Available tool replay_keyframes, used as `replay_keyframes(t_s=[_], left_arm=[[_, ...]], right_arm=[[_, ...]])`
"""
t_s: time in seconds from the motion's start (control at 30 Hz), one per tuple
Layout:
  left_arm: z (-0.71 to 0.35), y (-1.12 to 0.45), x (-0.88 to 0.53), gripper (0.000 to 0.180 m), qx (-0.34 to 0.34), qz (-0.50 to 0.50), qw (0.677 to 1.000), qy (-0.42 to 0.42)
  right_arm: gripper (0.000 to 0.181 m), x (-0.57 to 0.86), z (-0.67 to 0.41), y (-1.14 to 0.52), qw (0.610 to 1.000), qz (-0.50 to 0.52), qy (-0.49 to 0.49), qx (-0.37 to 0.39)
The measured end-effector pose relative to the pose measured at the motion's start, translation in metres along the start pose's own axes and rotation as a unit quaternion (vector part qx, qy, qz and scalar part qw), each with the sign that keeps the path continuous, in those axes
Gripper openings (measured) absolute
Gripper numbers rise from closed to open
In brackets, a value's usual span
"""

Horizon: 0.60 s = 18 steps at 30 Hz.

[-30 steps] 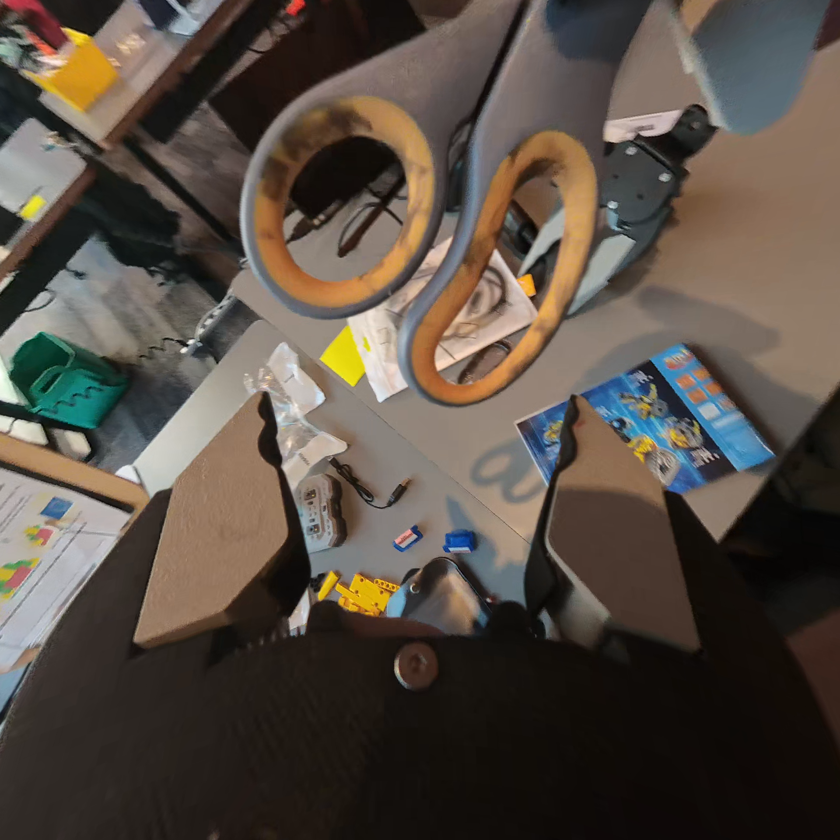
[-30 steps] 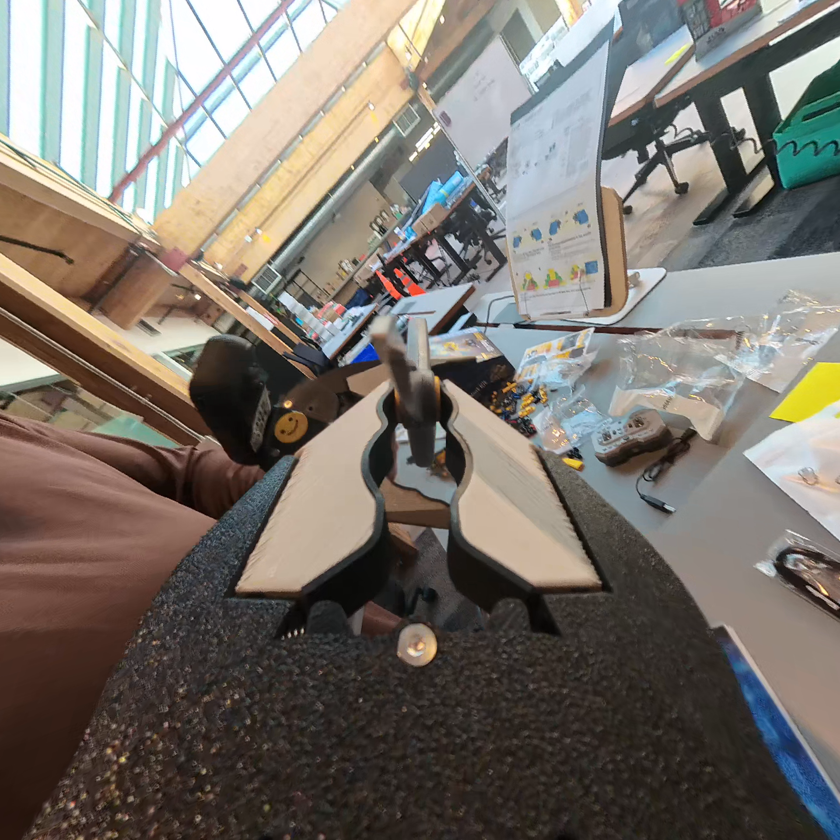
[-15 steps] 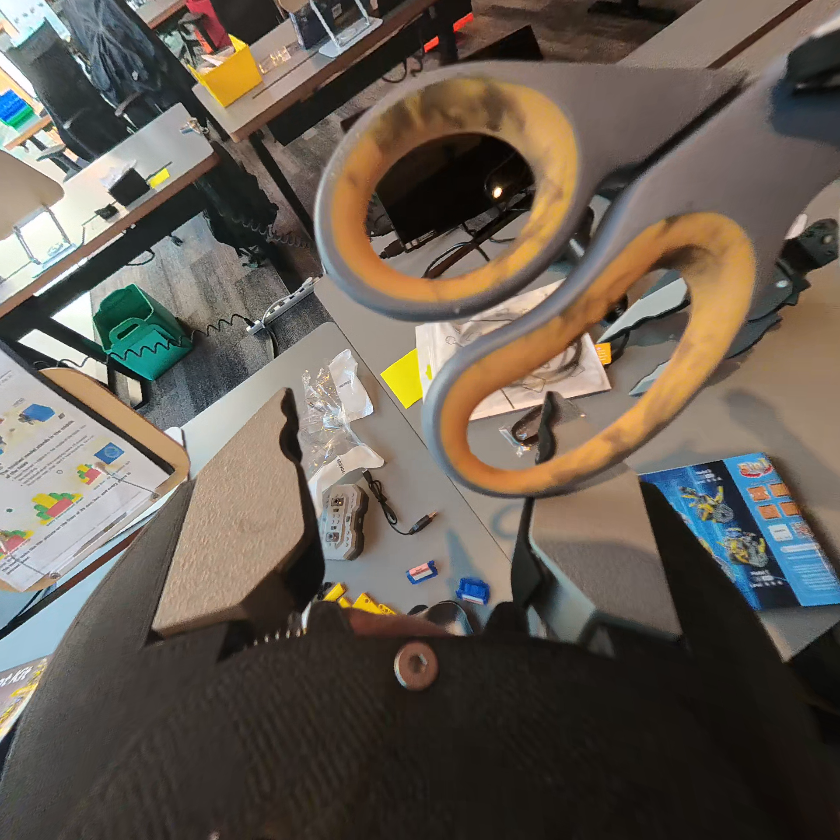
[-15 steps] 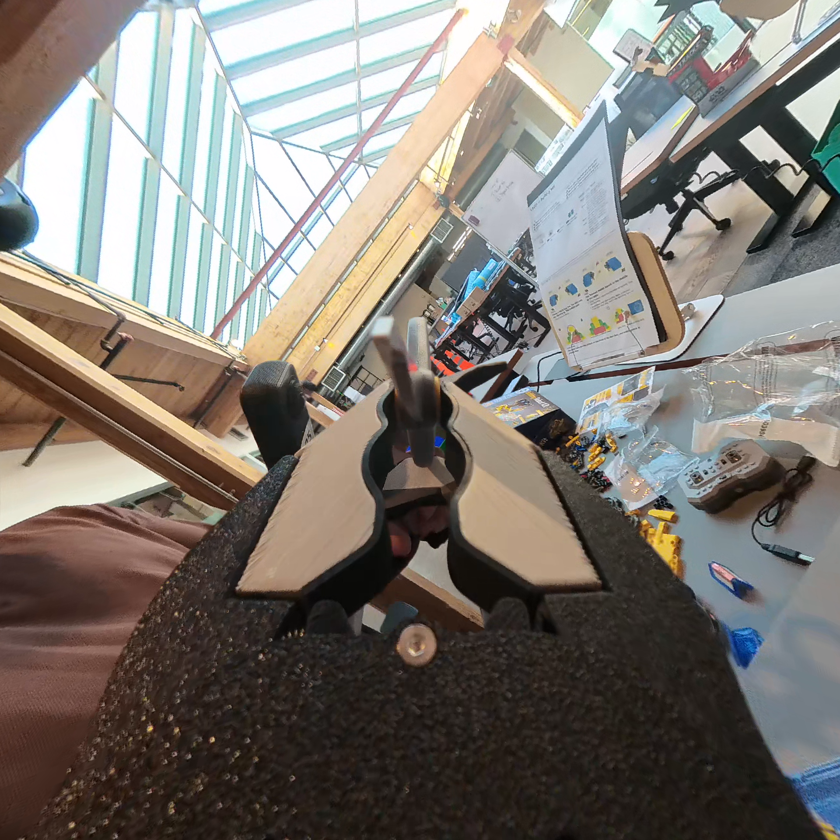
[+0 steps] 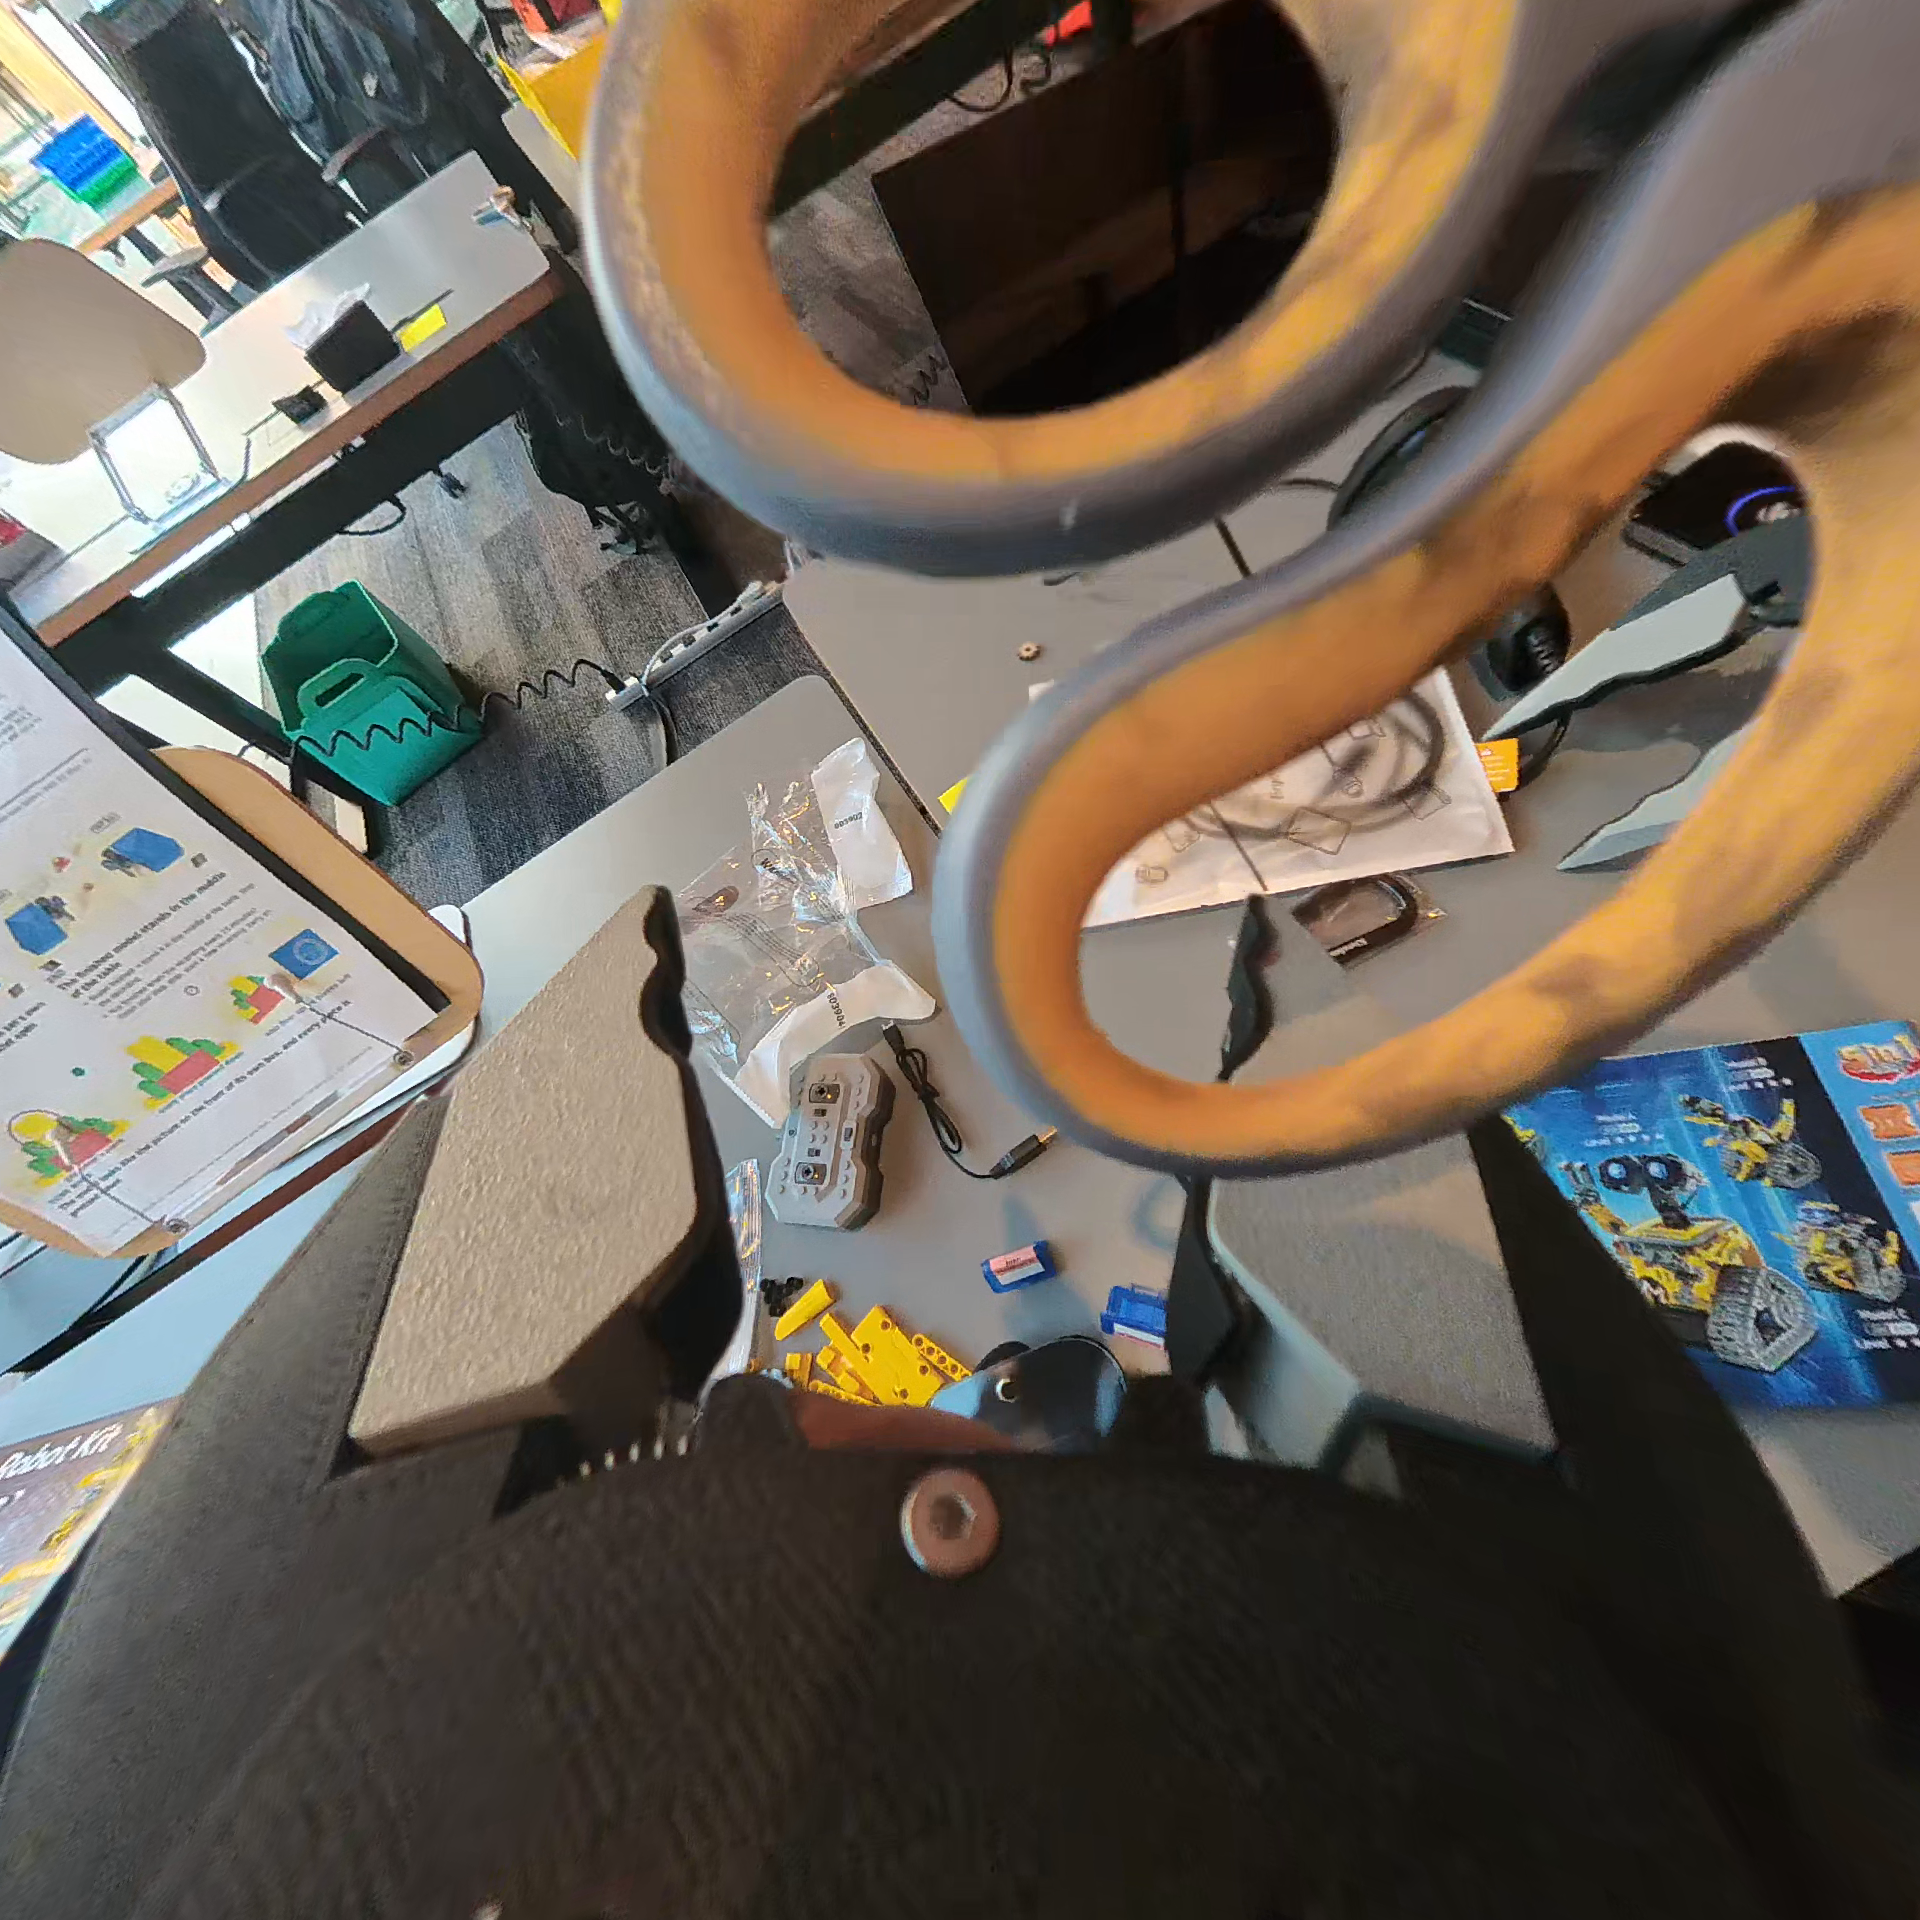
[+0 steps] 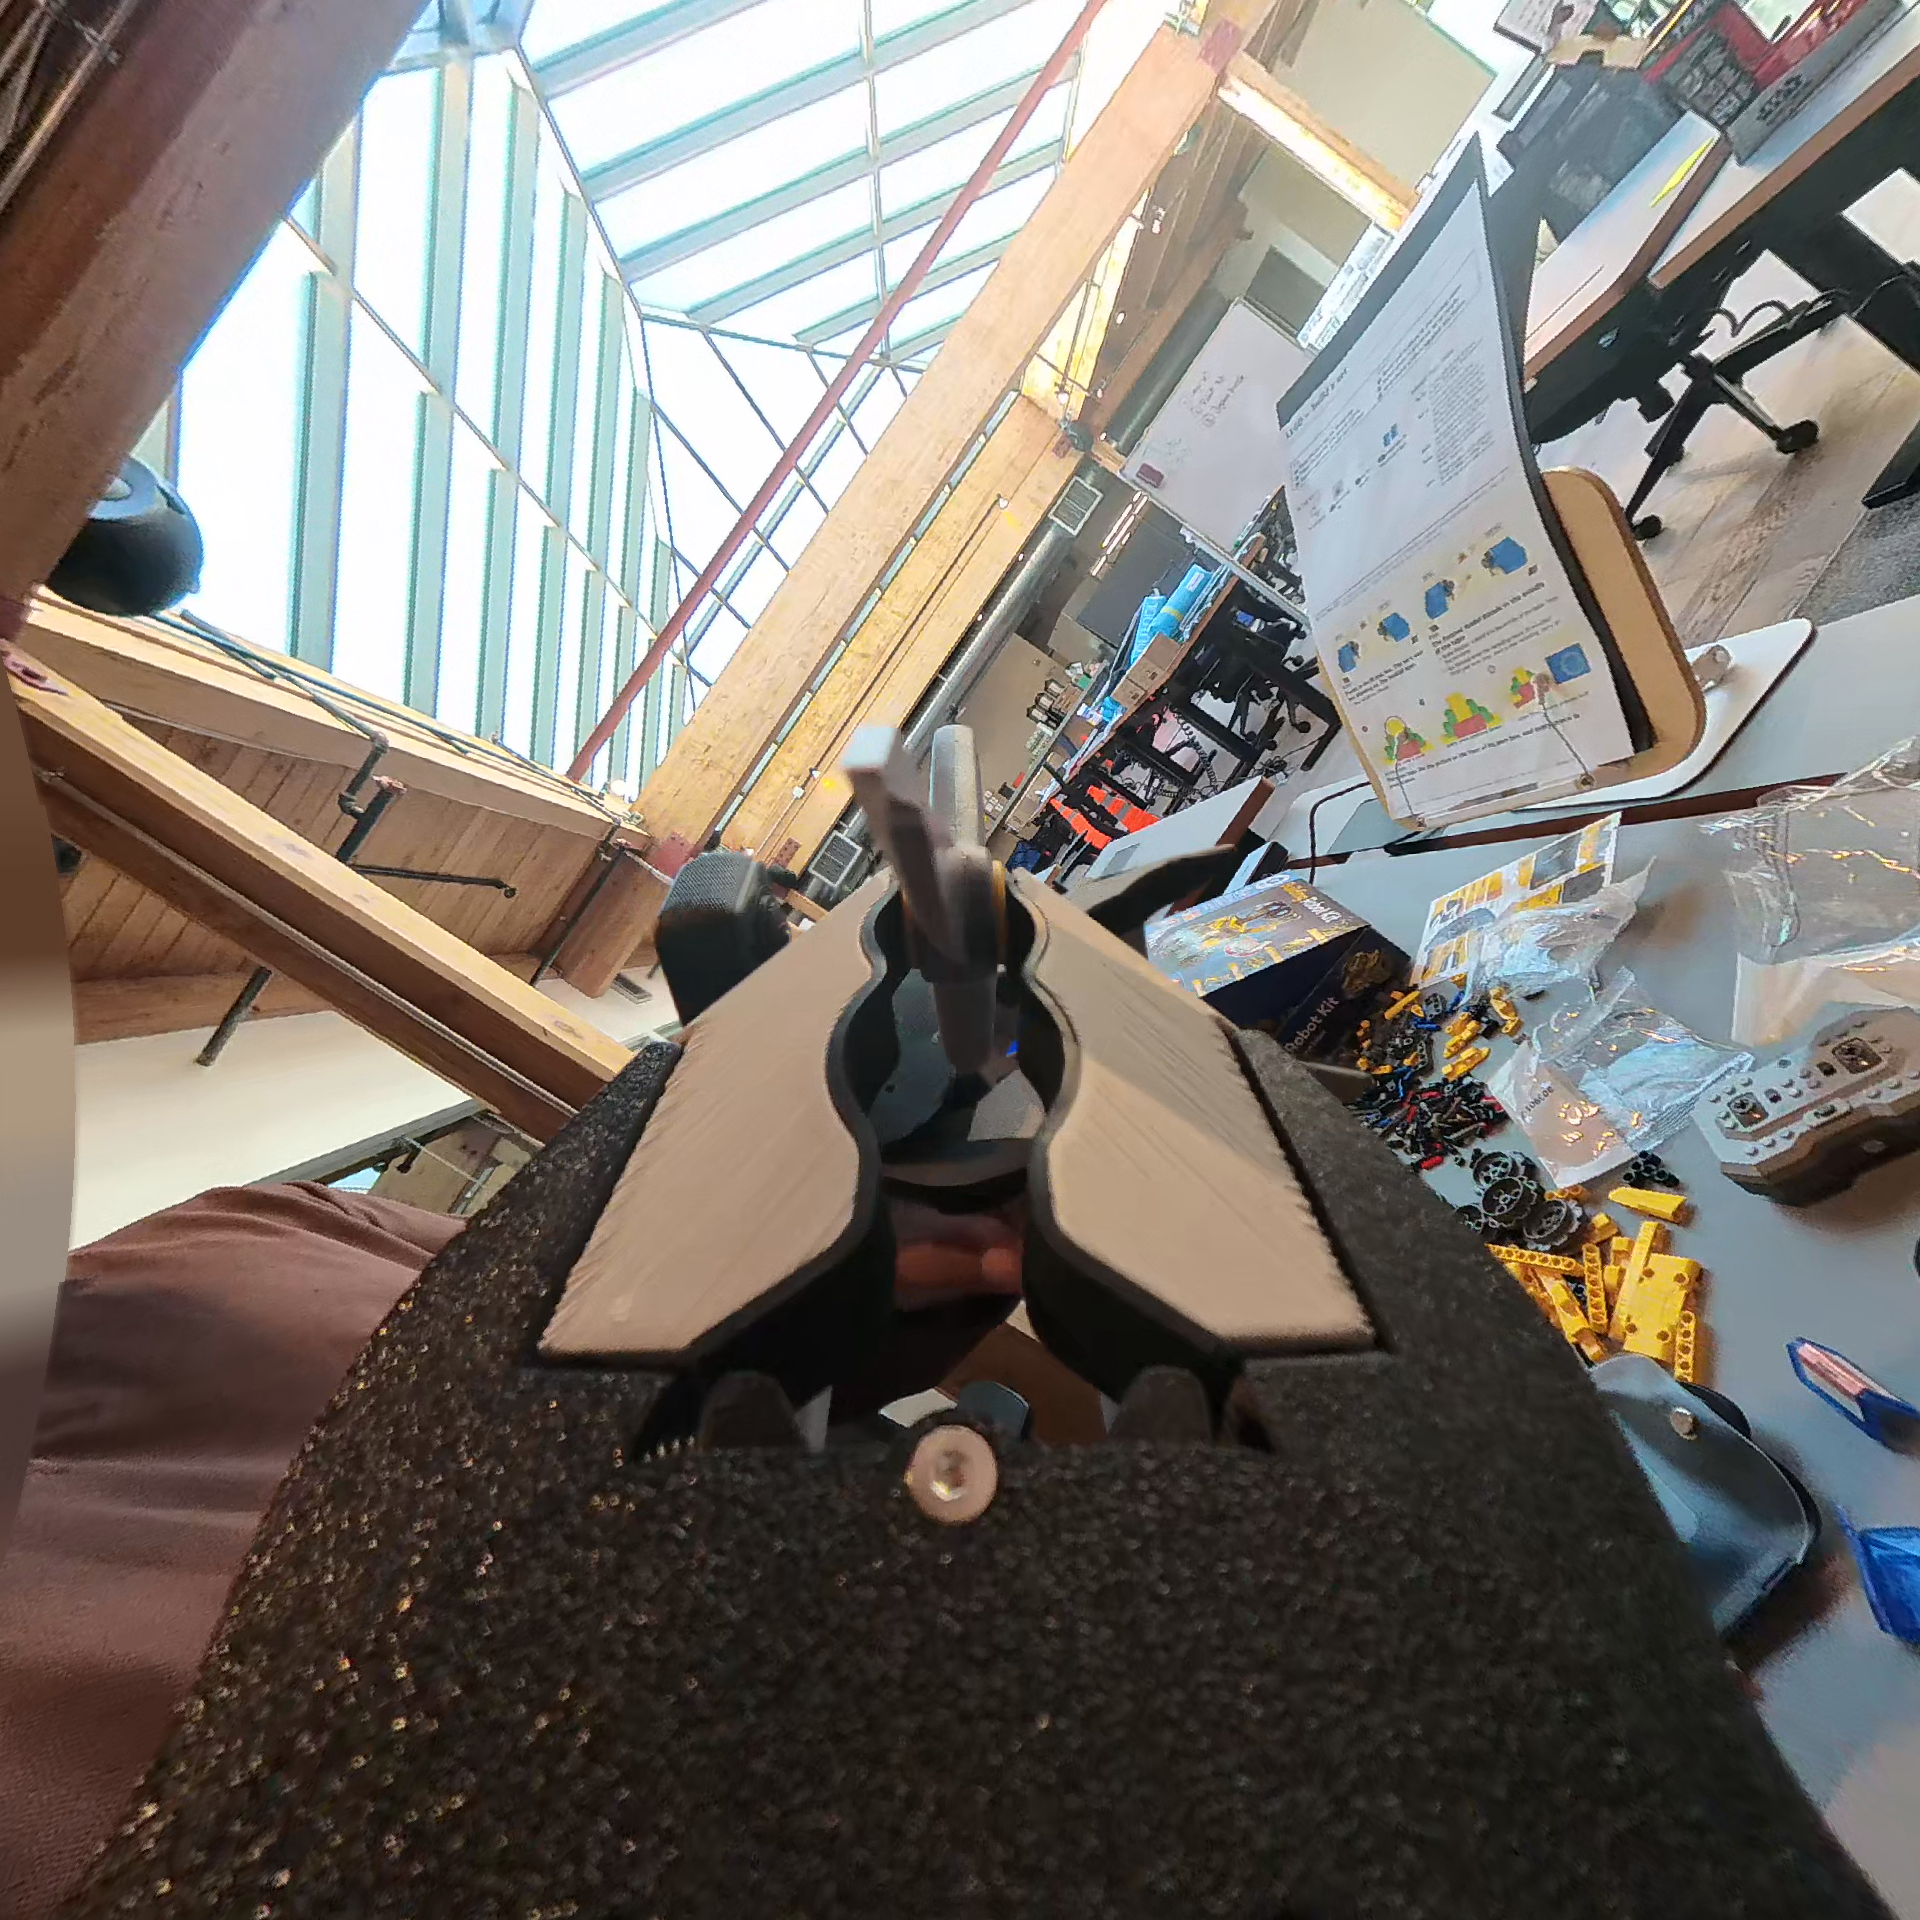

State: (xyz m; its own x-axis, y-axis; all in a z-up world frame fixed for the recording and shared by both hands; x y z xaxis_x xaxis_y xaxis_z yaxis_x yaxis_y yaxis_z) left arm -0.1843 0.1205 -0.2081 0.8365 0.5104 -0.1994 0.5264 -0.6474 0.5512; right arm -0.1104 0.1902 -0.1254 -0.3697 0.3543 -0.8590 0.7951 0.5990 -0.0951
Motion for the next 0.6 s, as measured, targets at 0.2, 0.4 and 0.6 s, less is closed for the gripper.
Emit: replay_keyframes(t_s=[0.2,0.4,0.6], left_arm=[[-0.01,-0.005,0.026,0.104,0.05,0.083,0.995,-0.03],[-0.004,-0.012,0.049,0.116,0.08,0.178,0.979,-0.064],[0.0,-0.002,0.07,0.117,0.136,0.253,0.951,-0.117]], right_arm=[[0.014,0.001,0.0,0.007,1.0,-0.009,-0.022,0.002],[0.014,0.007,0.011,0.017,0.997,-0.011,-0.064,-0.039],[0.014,0.018,0.017,0.031,0.991,-0.022,-0.122,-0.049]])
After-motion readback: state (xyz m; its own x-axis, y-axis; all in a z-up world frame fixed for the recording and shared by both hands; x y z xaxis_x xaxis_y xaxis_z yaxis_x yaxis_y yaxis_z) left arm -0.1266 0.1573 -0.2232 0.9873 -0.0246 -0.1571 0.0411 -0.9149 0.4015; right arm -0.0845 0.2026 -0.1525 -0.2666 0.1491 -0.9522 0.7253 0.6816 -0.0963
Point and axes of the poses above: each gripper's, where its closed fingertips meet, y back along the fingers, z out of its underside, x = y × z across the jaws, the point moved 2 cm from there along y, back along the fingers, and after that the axes turned 11 degrees about z, right-handed, at the moved point
